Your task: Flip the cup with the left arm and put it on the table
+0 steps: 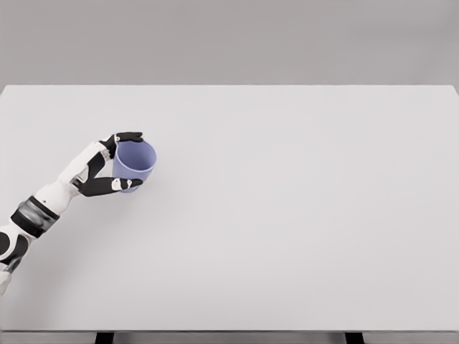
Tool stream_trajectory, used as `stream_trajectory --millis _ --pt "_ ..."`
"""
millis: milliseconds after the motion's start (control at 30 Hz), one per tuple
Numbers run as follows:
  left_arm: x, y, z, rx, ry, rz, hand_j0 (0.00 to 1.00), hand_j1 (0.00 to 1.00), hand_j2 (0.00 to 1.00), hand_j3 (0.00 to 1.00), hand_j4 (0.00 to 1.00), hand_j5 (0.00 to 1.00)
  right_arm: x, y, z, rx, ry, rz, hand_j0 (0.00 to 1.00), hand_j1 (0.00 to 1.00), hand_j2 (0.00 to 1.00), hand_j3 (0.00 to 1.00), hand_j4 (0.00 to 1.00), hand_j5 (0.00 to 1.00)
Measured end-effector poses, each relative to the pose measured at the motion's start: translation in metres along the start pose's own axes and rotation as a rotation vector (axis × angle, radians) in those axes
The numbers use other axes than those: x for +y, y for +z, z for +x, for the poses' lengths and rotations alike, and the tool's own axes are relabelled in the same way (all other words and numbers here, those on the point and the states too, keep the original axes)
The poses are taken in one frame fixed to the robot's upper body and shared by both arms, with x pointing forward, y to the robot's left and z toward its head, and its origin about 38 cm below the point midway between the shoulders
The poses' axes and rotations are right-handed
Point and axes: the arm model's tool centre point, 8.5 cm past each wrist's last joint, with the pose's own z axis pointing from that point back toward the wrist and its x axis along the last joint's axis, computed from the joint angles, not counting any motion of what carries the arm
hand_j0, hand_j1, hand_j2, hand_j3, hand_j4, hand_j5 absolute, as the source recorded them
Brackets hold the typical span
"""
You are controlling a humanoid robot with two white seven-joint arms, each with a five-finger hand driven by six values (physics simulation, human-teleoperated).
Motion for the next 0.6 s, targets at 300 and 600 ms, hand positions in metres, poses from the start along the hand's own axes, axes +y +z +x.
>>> stream_trajectory --millis 300,600 --pt "0.004 0.003 -0.004 0.011 -0.005 0.011 0.75 0.75 0.75 0.75 0.75 0.75 0.0 0.0 0.0 0.0 0.0 0.0 1.0 1.0 1.0 1.0 1.0 1.0" --pt "0.006 0.011 -0.009 0.044 -0.004 0.015 0.85 0.85 0.85 0.85 0.85 0.85 0.0 0.0 0.001 -0.001 0.0 0.001 1.0 1.0 1.0 1.0 1.0 1.0"
